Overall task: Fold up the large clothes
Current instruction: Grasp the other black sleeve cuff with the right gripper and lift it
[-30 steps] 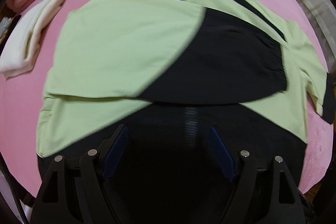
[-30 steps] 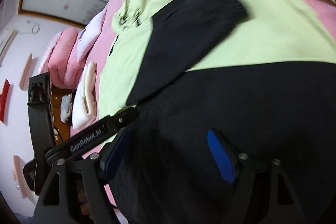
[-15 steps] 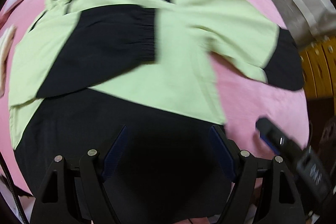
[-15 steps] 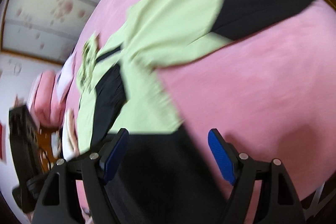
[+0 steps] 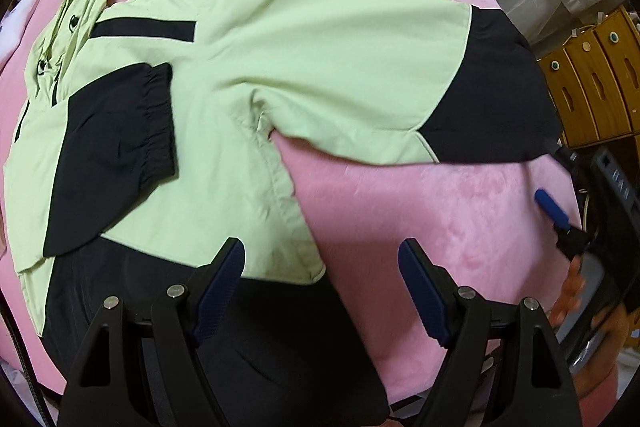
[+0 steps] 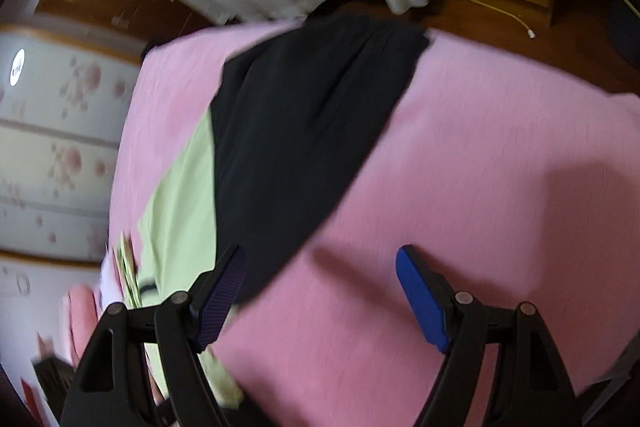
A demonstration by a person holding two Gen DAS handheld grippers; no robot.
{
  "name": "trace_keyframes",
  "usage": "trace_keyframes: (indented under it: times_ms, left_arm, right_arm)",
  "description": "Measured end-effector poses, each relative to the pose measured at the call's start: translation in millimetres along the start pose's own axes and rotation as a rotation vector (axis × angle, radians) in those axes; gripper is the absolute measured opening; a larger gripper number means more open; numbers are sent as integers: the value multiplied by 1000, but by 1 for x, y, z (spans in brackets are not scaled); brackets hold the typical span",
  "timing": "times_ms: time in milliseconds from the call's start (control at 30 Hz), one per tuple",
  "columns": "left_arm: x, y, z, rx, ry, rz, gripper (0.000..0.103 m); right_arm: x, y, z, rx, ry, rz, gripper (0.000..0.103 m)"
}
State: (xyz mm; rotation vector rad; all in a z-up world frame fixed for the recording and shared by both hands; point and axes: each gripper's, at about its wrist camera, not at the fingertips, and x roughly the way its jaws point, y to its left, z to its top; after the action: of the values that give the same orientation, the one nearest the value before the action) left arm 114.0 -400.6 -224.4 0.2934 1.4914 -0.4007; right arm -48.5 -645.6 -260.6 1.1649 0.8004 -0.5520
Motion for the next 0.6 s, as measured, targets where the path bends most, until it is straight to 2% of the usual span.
trace_keyframes:
  times_ms: [200, 333, 367, 400, 433, 467, 533, 600]
  left_arm:
    - [12, -8, 17, -20, 25, 14, 78]
    - [16, -3, 22, -35, 28, 7, 78]
    - [16, -2, 21, -39, 26, 5, 78]
    - [16, -1, 22, -43, 25, 5, 78]
    - [15, 1, 22, -48, 23, 5, 78]
    - [13, 5, 22, -54, 20, 5, 78]
    - [14, 15, 17, -70, 14, 7, 78]
    - [10, 25, 12, -90, 8, 8, 78]
  right_arm:
    - [18, -6, 43, 68, -118, 3, 78]
    - [24, -1, 63, 41, -187, -59, 78]
    - [26, 2, 65, 27, -198, -76, 75]
    - [27, 4, 66, 15, -212, -98, 70]
    - [28, 6, 66, 9, -223, -135, 54]
    - [28, 6, 66, 14, -232, -166, 34]
    - [27, 1, 64, 40, -254, -180, 21]
    - [21, -1, 59, 72, -287, -185, 16]
